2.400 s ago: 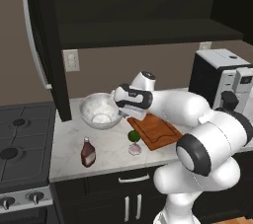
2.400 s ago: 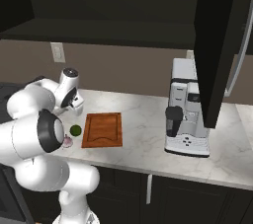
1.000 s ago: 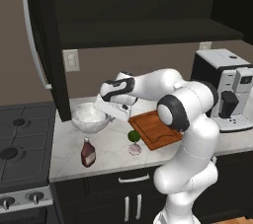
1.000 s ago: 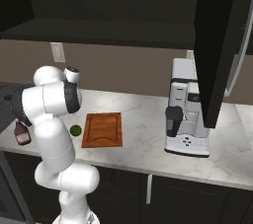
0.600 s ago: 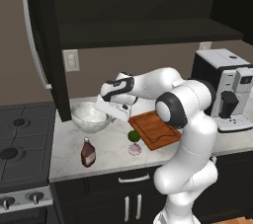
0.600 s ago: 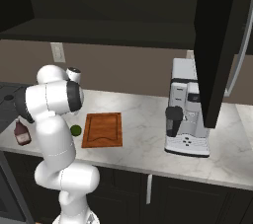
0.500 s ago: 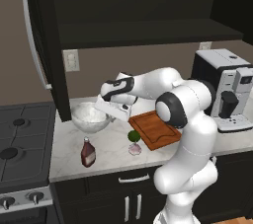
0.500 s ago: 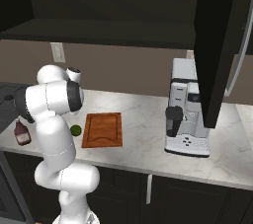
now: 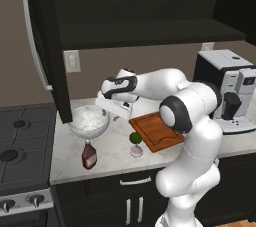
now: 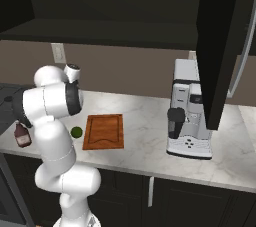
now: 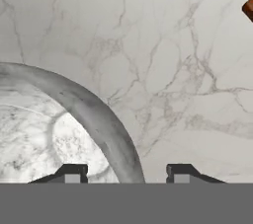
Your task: Open the cabinet. Place the bowl and condiment on the counter. Then place the lime and garlic on the cutting board.
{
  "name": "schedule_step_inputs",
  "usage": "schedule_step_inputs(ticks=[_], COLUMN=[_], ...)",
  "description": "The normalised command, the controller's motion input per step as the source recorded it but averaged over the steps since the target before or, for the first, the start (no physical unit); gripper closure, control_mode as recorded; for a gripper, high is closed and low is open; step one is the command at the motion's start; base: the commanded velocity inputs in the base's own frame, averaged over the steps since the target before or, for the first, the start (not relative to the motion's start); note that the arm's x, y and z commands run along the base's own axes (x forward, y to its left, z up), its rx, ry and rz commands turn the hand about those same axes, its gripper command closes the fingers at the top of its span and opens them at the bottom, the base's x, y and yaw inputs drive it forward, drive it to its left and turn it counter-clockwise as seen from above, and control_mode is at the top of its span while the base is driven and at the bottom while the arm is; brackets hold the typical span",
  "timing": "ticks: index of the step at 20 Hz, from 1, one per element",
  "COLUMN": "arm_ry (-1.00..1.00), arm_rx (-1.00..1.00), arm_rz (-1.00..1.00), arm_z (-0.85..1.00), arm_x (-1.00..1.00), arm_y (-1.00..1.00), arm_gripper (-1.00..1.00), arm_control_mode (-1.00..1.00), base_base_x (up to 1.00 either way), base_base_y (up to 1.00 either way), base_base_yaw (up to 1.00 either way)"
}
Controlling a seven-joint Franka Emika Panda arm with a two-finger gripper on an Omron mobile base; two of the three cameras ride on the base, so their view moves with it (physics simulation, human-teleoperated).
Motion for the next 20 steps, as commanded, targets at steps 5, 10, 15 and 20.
schedule_step_inputs(ticks=[5, 10, 15, 20], arm_ry=[-0.14, -0.13, -0.12, -0.1], arm_rx=[0.1, 0.12, 0.09, 0.09], arm_rz=[0.0, 0.0, 0.0, 0.0], arm_z=[0.79, 0.77, 0.61, 0.63], arm_x=[-0.22, -0.38, -0.68, -0.73], arm_y=[-0.16, -0.27, -0.37, -0.4], arm_gripper=[-1.0, -1.0, -1.0, -1.0], arm_control_mode=[-1.0, -1.0, -1.0, -1.0], base_base_x=[0.0, 0.0, 0.0, 0.0], base_base_y=[0.0, 0.0, 0.0, 0.0], base_base_yaw=[0.0, 0.0, 0.0, 0.0])
